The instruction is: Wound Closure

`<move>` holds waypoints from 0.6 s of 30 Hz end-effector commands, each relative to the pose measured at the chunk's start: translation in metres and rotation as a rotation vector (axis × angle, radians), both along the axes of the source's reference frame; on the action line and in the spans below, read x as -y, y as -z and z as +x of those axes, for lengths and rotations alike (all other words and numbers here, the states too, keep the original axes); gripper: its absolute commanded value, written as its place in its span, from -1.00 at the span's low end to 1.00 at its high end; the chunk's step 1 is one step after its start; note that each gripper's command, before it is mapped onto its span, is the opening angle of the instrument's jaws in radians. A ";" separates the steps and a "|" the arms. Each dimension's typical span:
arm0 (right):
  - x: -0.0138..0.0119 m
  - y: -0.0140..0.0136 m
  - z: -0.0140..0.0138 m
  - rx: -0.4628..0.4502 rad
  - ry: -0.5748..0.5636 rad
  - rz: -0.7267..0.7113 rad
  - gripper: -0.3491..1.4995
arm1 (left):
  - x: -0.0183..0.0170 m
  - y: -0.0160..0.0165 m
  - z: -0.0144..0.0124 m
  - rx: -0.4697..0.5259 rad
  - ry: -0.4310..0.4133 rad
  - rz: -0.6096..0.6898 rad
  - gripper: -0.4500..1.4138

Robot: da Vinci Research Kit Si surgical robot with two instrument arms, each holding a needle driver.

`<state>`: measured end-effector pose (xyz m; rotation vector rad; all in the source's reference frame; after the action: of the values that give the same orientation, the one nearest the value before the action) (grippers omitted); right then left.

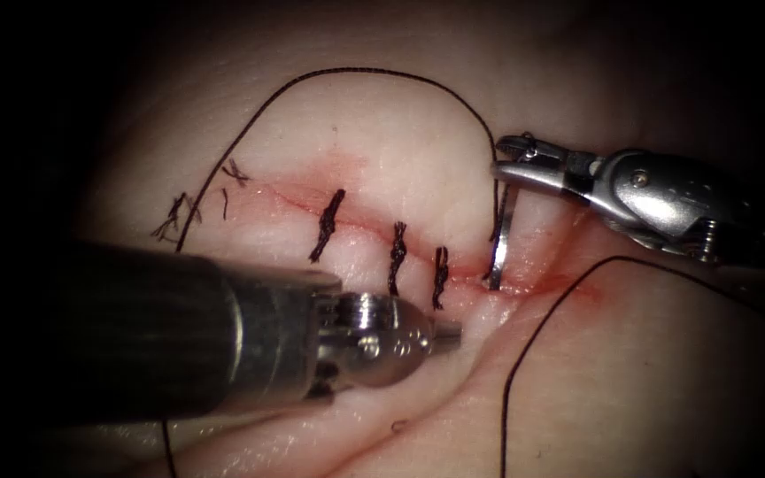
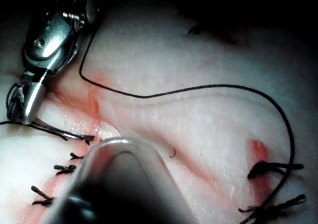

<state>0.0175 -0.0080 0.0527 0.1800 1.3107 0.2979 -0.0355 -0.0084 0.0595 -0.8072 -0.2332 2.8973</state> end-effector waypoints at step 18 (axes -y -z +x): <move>0.0004 -0.0016 0.0010 0.066 -0.051 0.209 -1.00 | 0.0004 0.0029 -0.0009 0.013 0.022 0.020 -0.55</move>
<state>0.0177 -0.0087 0.0541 0.3133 1.2154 0.4854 -0.0360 -0.0089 0.0557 -0.8170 -0.2546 2.8616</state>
